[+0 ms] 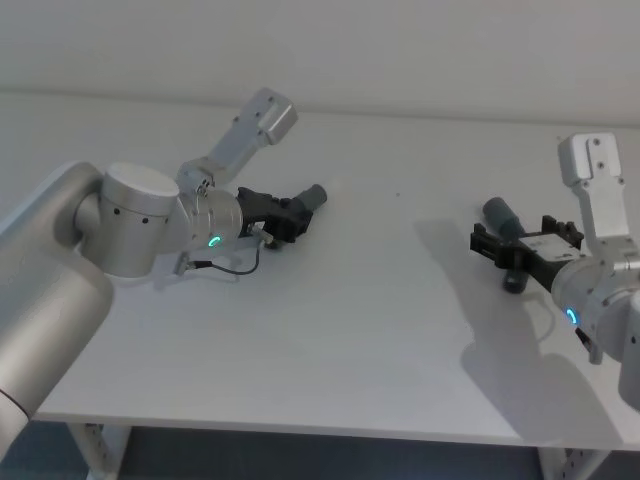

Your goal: Use both hands to pick up one end of the pipe from the table, align the ends, and insert them.

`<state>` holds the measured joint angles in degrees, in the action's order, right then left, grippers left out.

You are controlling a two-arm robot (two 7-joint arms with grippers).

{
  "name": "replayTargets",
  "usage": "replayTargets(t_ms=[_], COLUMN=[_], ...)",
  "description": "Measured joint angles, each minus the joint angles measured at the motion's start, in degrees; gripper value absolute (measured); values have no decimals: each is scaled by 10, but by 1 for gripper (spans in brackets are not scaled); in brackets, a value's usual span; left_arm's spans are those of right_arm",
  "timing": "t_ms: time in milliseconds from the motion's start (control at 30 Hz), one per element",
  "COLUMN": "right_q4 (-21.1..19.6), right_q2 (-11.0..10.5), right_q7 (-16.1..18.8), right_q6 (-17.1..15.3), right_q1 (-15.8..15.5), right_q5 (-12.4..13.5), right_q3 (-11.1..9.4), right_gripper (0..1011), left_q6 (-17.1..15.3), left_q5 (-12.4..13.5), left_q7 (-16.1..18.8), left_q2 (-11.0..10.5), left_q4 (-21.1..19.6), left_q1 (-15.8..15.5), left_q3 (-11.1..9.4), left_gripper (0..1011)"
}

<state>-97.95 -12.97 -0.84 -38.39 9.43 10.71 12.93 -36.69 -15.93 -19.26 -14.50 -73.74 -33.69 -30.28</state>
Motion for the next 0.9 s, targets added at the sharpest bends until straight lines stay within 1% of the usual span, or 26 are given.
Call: replayTargets(t_ms=[467, 900], right_q4=[32, 42], right_q2=[10, 14], right_q7=[9, 13], right_q6=[-15, -25], right_q1=[19, 25], right_q5=[-1, -5], right_q3=[-2, -5], right_gripper=[1002, 1001], left_q6=[0, 0], left_q5=[0, 0], left_q7=[0, 0], left_q2=[0, 0], left_q4=[0, 0], left_q1=[0, 0], left_q3=[0, 0], left_gripper=[333, 333])
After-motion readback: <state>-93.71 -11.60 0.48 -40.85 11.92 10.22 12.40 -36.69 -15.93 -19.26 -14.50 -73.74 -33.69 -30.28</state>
